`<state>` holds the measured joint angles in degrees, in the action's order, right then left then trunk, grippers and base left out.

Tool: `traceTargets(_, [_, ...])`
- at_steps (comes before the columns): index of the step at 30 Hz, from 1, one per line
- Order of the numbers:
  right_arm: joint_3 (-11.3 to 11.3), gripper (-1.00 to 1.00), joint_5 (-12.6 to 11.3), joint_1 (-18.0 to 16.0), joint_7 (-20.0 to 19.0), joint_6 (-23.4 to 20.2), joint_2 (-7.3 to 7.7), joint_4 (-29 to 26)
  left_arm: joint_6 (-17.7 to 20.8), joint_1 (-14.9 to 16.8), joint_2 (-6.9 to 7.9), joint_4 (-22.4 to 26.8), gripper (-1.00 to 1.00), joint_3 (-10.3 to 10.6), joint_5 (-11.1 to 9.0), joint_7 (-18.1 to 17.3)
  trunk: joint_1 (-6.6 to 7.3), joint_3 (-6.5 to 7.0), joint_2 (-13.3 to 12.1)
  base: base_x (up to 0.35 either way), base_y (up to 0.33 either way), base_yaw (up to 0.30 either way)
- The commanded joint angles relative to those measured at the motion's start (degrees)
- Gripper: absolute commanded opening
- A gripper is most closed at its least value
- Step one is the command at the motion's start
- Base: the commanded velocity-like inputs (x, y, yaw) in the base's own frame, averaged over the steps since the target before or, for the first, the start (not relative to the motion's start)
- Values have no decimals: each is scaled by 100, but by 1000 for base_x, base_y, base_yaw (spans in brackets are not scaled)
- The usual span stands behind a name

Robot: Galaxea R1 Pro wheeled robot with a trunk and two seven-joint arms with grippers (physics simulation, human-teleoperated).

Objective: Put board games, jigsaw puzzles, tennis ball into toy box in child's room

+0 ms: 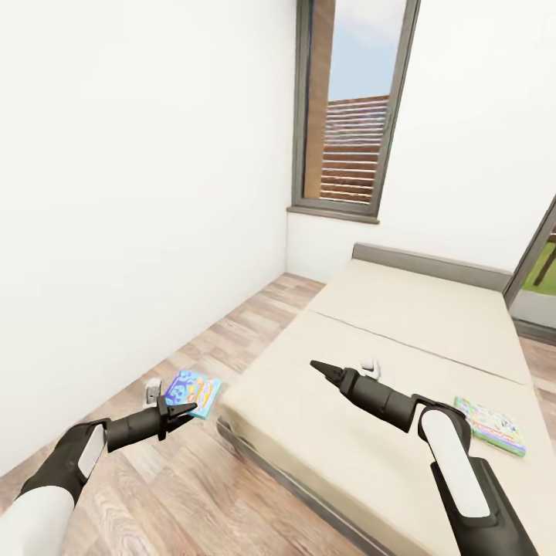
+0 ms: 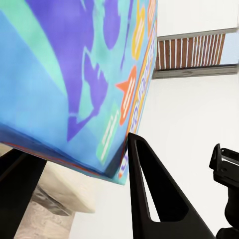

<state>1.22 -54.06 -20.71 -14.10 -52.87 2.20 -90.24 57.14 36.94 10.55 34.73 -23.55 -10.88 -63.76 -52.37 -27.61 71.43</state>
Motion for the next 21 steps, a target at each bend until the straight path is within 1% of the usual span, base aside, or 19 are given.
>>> traceTargets(1, [10,100,45,-3,-49,-24,0,-2,24,6,-3,-2,-100,-11,-1,-14,23,13,-38,0,0,290])
traceTargets(12, [10,100,45,-3,-49,-22,0,-2,3,6,-9,-3,-100,23,-1,-13,264,215,-479,0,0,287])
traceTargets(21, [10,100,47,-3,-53,-22,0,-2,-1,6,-9,-3,-100,28,-1,-13,462,431,-840,0,0,214])
